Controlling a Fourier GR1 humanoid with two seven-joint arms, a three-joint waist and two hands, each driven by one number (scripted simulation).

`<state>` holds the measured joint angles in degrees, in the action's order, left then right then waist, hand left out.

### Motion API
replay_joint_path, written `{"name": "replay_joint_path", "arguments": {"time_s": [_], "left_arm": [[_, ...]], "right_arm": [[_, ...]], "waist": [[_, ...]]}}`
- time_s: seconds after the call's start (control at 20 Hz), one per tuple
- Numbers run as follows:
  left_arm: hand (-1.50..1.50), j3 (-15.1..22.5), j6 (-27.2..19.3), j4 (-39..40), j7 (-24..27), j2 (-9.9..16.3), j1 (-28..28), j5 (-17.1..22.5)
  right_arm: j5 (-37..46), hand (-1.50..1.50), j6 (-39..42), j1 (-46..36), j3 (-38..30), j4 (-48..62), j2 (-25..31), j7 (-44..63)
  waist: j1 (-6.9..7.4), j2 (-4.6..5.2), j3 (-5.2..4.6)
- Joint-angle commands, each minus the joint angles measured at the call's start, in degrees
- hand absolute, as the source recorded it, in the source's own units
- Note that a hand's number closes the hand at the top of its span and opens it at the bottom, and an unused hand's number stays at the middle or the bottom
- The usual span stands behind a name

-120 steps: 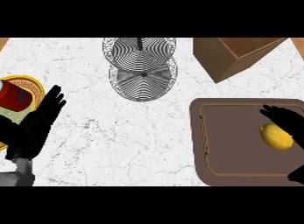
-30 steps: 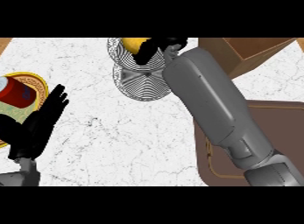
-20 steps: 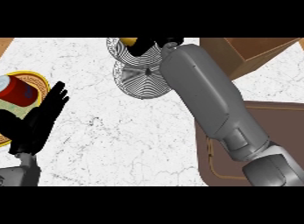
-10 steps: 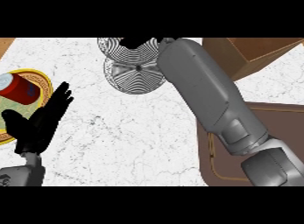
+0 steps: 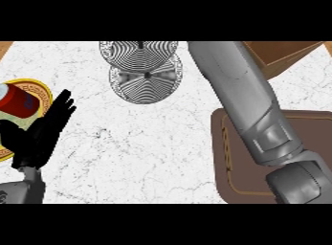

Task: Pick the lemon from the tray and place it in the tiered basket

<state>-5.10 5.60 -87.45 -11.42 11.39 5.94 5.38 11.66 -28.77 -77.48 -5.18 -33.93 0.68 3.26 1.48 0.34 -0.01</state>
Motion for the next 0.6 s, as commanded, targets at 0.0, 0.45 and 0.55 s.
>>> {"name": "replay_joint_path", "arguments": {"time_s": [0.0, 0.45, 0.55], "left_arm": [[0.0, 0.9, 0.3, -1.2, 0.5, -0.6, -1.6, -0.3], [0.0, -0.8, -0.7, -1.6, -2.7, 0.0, 0.0, 0.1], [0.0, -0.7, -0.5, -1.1, -2.6, -0.1, 0.6, 0.0]], "right_arm": [[-4.4, -1.5, -1.4, -0.1, -5.9, -1.3, 3.0, -1.9], [-7.8, -1.5, 2.4, 5.8, -11.2, -6.6, 15.7, -0.8], [-8.6, -1.5, 3.7, 9.9, -11.5, -9.0, 17.0, -1.0]], "waist": [[-0.25, -0.04, 0.02], [-1.6, -0.36, 0.03], [-1.99, -0.47, 0.03]]}}
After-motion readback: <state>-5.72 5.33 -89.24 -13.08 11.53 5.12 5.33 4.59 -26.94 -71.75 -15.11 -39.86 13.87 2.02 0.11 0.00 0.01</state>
